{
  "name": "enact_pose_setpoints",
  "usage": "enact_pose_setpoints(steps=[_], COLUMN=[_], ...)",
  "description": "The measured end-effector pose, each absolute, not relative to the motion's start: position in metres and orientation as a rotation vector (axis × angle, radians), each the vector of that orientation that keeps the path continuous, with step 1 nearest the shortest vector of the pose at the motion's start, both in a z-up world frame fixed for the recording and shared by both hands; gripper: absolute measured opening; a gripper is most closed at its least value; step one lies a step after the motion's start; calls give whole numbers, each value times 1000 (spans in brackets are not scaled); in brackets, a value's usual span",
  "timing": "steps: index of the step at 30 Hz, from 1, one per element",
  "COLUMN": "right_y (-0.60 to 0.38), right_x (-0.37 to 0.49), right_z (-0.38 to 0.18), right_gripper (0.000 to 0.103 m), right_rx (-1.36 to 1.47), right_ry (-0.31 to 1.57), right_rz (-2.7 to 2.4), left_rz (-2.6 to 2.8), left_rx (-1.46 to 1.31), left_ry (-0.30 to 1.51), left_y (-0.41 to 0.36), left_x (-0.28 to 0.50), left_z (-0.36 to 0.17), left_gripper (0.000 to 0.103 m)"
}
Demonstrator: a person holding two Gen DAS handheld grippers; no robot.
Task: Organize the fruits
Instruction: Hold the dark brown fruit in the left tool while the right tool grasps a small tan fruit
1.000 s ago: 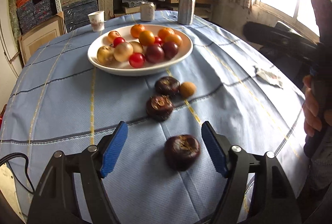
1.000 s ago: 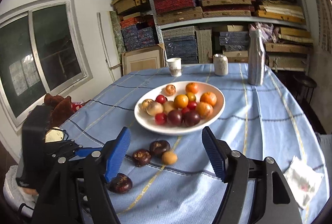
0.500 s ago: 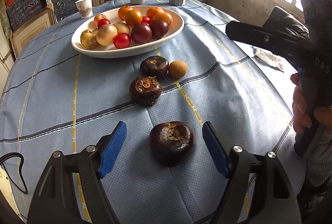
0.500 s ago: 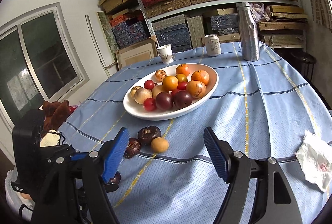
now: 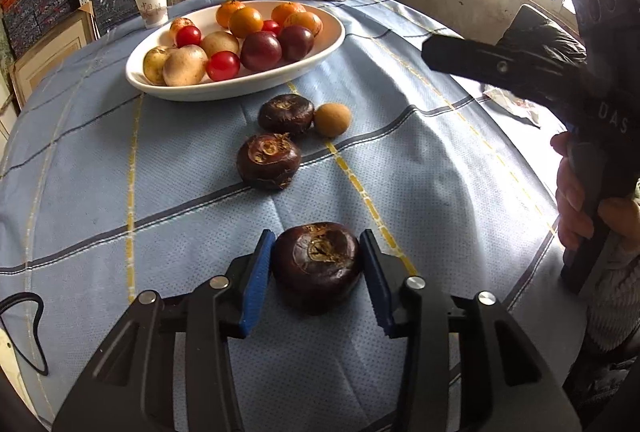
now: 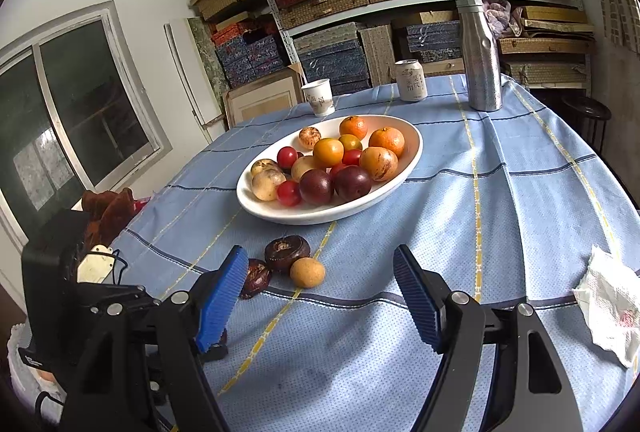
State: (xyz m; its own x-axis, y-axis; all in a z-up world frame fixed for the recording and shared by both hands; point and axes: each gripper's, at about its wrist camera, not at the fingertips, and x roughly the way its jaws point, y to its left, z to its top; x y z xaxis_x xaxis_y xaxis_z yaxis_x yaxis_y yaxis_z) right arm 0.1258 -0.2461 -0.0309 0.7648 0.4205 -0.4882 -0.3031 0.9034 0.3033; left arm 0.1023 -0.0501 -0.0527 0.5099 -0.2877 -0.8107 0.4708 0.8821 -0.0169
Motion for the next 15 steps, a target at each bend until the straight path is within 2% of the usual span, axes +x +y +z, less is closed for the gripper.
enact_pose_setpoints(steps=[7,9,11,13,15], right_y=[-220,-206,-193,-184,-179], right_x=[134,139,147,154,164], right_z=[-39,-41,-44,-49,-55], right_gripper=[76,69,55,46,44], right_rx=[88,15,-59,-108,-140], right_ry=[655,701,741,771,802], right_rz=[415,422,428,440,448], left_rz=[-292,-276,-271,-278,-285], left_rx=[145,119,87,66,64], left_ry=[855,848,840,845,858], left_y=[4,14,20,22,20], left_x=[128,137,144,148,150], left_z=[-35,-33,-34,-37,-43], left_gripper=[43,43,43,43,43])
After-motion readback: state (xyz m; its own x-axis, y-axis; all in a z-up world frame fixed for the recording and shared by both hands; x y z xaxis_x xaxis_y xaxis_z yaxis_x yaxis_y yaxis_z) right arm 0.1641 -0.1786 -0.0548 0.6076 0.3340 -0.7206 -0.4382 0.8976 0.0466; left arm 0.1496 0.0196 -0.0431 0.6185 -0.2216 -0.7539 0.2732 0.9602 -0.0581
